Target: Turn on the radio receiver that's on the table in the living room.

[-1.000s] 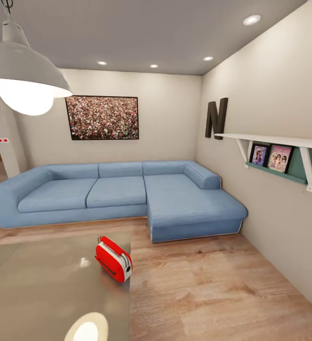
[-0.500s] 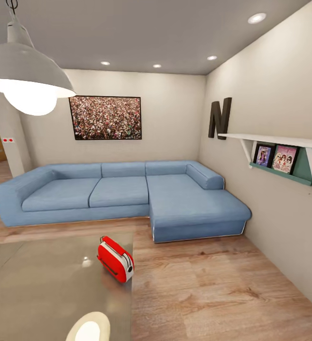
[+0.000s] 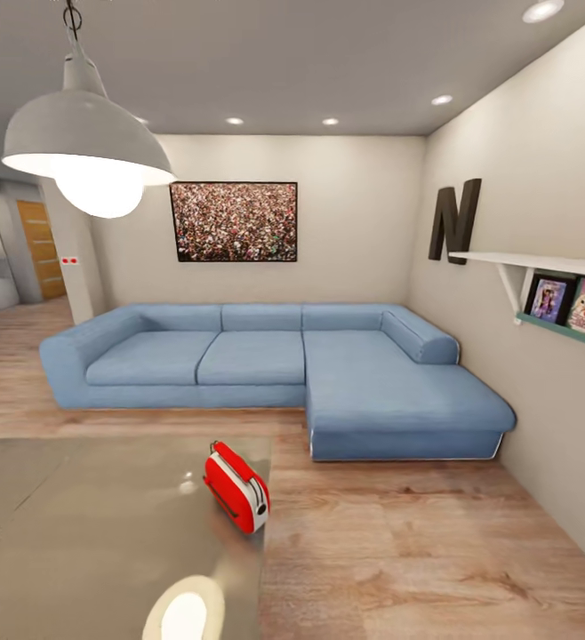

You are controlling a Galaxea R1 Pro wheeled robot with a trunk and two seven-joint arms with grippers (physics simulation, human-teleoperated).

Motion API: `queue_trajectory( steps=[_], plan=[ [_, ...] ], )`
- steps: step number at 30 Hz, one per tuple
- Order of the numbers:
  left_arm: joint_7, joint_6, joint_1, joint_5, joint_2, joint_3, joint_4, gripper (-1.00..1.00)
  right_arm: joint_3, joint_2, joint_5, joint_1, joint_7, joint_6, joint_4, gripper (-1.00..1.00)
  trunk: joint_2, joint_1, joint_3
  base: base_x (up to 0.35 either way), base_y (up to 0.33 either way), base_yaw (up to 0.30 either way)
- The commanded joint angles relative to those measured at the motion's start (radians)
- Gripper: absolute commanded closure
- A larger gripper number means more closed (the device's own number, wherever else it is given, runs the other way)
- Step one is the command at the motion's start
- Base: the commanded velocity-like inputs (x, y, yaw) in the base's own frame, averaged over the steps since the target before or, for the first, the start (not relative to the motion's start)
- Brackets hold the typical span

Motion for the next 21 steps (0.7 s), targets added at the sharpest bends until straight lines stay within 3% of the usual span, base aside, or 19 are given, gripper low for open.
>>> queue_trajectory(
  steps=[1,11,21],
  plan=[
    [0.0,0.0,0.0,0.0,0.0,-0.001,0.0,-1.0,0.0,0.0,0.0,0.0,0.0,0.0,0.0,-1.0,0.0,0.0,0.0,0.203,-0.275,0.297],
    [0.0,0.001,0.0,0.0,0.0,-0.002,0.0,-1.0,0.0,0.0,0.0,0.0,0.0,0.0,0.0,-1.0,0.0,0.0,0.0,0.141,-0.308,0.297],
    [0.0,0.001,0.0,0.0,0.0,-0.002,-0.001,-1.0,-0.001,0.0,0.0,0.0,0.0,0.0,0.0,-1.0,0.0,0.0,0.0,0.034,-0.319,0.297]
  ],
)
